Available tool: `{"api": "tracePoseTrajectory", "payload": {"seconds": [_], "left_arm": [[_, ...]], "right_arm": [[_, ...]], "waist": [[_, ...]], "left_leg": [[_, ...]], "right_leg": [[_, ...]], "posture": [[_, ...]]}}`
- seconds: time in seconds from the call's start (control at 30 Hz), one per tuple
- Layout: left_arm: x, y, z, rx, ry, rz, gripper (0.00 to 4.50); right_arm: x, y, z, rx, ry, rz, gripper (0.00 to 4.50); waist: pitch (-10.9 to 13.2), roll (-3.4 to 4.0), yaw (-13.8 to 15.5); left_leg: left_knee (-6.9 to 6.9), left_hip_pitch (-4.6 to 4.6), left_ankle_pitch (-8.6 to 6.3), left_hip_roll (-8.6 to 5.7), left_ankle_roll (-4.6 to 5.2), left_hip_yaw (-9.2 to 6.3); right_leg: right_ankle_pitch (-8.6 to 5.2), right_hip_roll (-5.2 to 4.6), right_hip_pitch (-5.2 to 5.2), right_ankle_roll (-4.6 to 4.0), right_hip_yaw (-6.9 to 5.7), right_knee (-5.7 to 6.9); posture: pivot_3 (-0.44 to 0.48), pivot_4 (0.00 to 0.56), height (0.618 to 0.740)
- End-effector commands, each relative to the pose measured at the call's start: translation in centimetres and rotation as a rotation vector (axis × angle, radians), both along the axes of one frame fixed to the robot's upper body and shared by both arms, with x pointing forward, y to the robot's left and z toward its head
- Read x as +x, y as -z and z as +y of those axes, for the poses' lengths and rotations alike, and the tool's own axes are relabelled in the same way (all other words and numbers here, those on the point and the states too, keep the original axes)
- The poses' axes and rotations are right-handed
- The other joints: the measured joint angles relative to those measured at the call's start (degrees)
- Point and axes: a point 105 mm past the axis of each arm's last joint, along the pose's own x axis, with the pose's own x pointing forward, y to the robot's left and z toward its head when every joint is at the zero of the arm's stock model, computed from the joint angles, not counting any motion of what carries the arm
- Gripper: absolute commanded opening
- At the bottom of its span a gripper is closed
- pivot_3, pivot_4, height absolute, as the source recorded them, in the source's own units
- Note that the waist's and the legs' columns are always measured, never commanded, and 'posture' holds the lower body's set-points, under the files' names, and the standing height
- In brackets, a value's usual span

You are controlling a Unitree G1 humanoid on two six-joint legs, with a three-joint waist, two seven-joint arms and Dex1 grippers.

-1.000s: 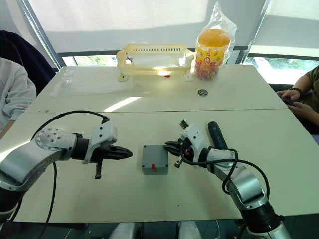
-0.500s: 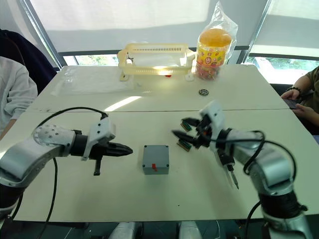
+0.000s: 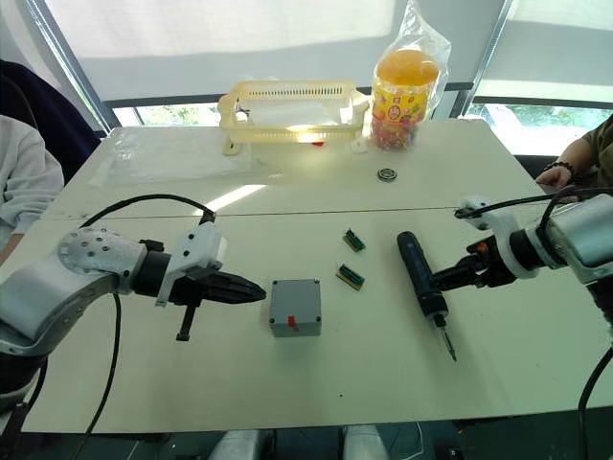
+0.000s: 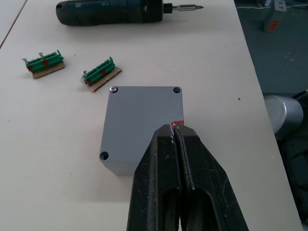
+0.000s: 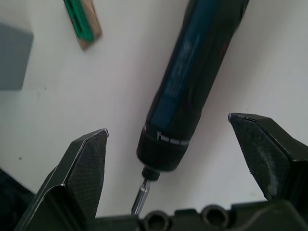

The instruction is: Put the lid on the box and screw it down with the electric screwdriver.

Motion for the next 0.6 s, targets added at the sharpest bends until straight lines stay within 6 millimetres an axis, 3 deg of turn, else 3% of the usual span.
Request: {"api": "tracePoseTrajectory", "payload": {"seconds": [0.03,0.6], "left_arm": [[-0.4,-0.1,-0.4,0.007,-0.003,-0.046,0.00],[-0.5,1.1,-0.3,-0.041,-0.087,-0.012,0.00]], "right_arm": [[0.3,-0.4,-0.2,0.013,0.037,0.037,4.40],[-0.4,3.4,0.7,-0.047,0.045,0.188,4.40]], "waist": [[0.0,-0.01,0.1],[0.0,0.01,0.5]], "left_leg": [[-0.01,0.00,0.00,0.00,0.00,0.00],[0.03,-0.03,0.00,-0.02,-0.01,-0.03]], "right_leg": [[0.00,0.00,-0.02,0.00,0.01,0.01],[0.01,0.01,-0.03,0.02,-0.03,0.05]], "posture": [[0.000,0.150,0.740],[0.000,0.150,0.740]]}}
